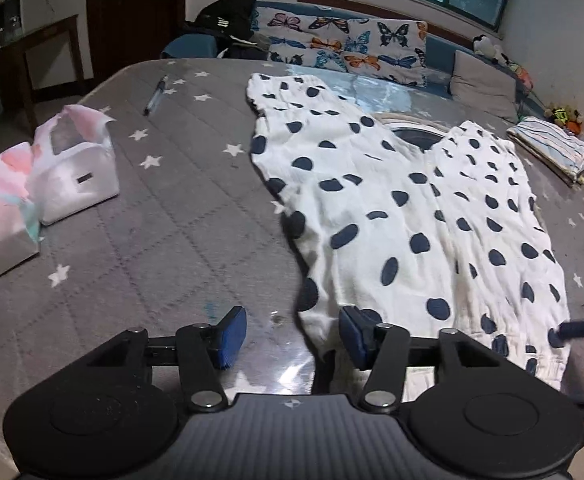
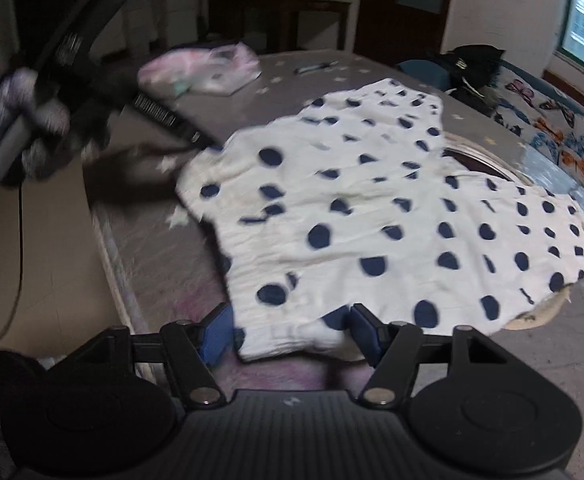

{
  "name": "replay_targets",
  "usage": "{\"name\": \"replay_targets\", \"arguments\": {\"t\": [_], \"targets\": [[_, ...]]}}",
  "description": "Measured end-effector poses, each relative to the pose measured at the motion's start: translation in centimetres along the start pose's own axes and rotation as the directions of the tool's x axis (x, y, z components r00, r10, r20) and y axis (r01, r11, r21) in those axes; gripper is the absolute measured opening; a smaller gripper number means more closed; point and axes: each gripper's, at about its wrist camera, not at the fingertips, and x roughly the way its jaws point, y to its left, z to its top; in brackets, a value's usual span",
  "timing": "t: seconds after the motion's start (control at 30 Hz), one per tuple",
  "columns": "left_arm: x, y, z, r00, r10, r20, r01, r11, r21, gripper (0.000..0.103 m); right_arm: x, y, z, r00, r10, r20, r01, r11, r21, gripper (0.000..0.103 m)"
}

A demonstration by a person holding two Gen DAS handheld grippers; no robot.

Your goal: Fold clothes

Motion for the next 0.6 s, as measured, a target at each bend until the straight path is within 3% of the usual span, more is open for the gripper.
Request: {"name": "replay_targets", "arguments": {"t": [0.1,0.13,0.27,0.43,0.6], "targets": [[0.5,-0.2,-0.1,0.999,-0.045,-0.029,0.045,0.999,-0.005,0.016,0.4,0.3,-0.3,1.0,-0.023,-0.016,0.023,1.0,-0.011,0.05],[0.6,-0.3,-0.2,0.997,-0.063,-0.039,0.062,0.998,-0.006,0.012,0.3,0.3,-0.4,0.999,-0.028,-0.019,0.028,1.0,-0.011,0.043],[0.2,-1.0,-0.2,0.995,-0.093,-0.038,0.094,0.995,0.02,0.006,-1.0,0.1,-0.7,0.999,-0.047,-0.023,0.046,0.999,-0.025,0.027],[-1.8,-2.1,-0.3,0.984,-0.171,-0.05,0.175,0.982,0.069,0.002,-3.4,-0.3,-1.2,0.997,-0.068,-0.029,0.066,0.996,-0.056,0.025],[-2.2,-2.6,-2.3,0.972,-0.184,-0.145,0.202,0.973,0.117,0.002,-4.7,0.7,-3.4,0.994,-0.023,-0.104,0.017,0.998,-0.06,0.029]]}}
